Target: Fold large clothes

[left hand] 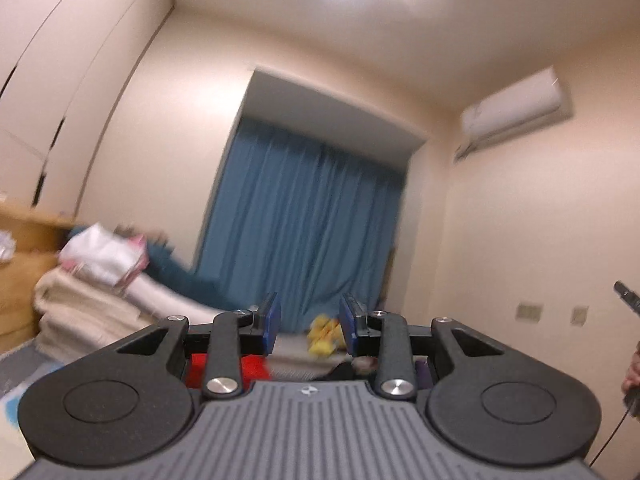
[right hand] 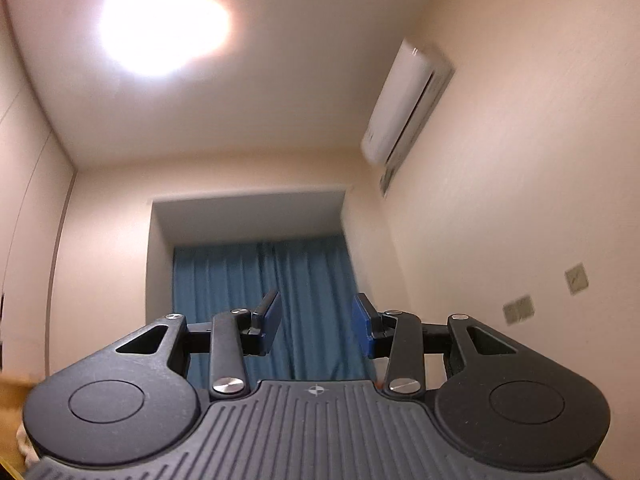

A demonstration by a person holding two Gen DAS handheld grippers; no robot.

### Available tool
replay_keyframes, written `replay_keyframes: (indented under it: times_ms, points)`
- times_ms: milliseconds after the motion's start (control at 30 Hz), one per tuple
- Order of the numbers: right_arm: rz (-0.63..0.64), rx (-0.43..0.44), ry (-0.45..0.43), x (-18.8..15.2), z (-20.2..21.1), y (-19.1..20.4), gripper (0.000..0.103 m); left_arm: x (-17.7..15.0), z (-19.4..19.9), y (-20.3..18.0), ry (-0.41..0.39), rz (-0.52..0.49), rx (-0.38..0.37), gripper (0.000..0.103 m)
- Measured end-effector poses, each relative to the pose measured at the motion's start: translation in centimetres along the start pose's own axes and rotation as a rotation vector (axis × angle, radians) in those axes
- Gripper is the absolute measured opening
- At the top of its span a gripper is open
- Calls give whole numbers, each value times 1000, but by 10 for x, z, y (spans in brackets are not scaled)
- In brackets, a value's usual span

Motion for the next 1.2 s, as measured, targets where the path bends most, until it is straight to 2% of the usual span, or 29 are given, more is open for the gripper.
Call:
replay_keyframes:
  times_ms: [100, 167, 233, 300, 367, 433, 500, 533, 600, 667, 733, 800, 867, 967, 1133, 1200]
  points:
    - [-8, -32, -91, 31, -1, -25, 41, 22, 6, -18, -41, -49, -8, 36]
    - [-5, -49, -121, 42, -5, -41, 41, 21, 8, -24, -54, -49, -19, 37]
    - [-4, -62, -120, 42, -6, -55, 42, -2, 0, -21, -13, -36, -9, 40]
    - [-27, -63, -79, 25, -10, -67, 43, -39, -17, -5, 51, 0, 27, 40]
    - [-52, -54, 10, -15, -20, -77, 43, -98, -37, 19, 147, 60, 92, 40]
    - [-64, -55, 122, -71, -31, -82, 43, -168, -52, 43, 226, 84, 172, 39]
    - [-60, -54, 247, -141, -37, -79, 43, -233, -64, 67, 303, 58, 265, 39]
    - [-33, -60, 328, -186, -36, -75, 43, -265, -69, 79, 351, 55, 302, 39]
    - [-1, -67, 455, -256, -33, -71, 42, -328, -76, 110, 456, 99, 380, 38]
    - [-4, -61, 600, -332, -26, -66, 32, -373, -82, 139, 529, 135, 439, 38]
    - [-4, -76, 734, -396, -16, -64, 28, -410, -85, 165, 609, 144, 507, 38]
    - [-35, -88, 824, -444, -2, -60, 26, -441, -86, 192, 695, 194, 546, 38]
    - [-37, -99, 947, -479, 4, -60, 25, -464, -81, 214, 773, 245, 618, 38]
    - [-81, -21, 1057, -514, 7, -36, 25, -481, -83, 249, 833, 333, 671, 38]
    - [-154, 9, 1363, -580, 17, -23, 25, -507, -87, 273, 954, 349, 703, 39]
    - [-135, 23, 1440, -591, 42, -13, 25, -517, -83, 273, 1001, 359, 708, 40]
Point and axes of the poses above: each gripper's, at about its wrist camera, not at the fingertips, and z roughly against the way its jaws point, y to its left, x to its top, the point moved 7 cm from there along -z, roughly the way its jaws point, and after that the axes turned 3 degrees about z, right-handed, at the moved point
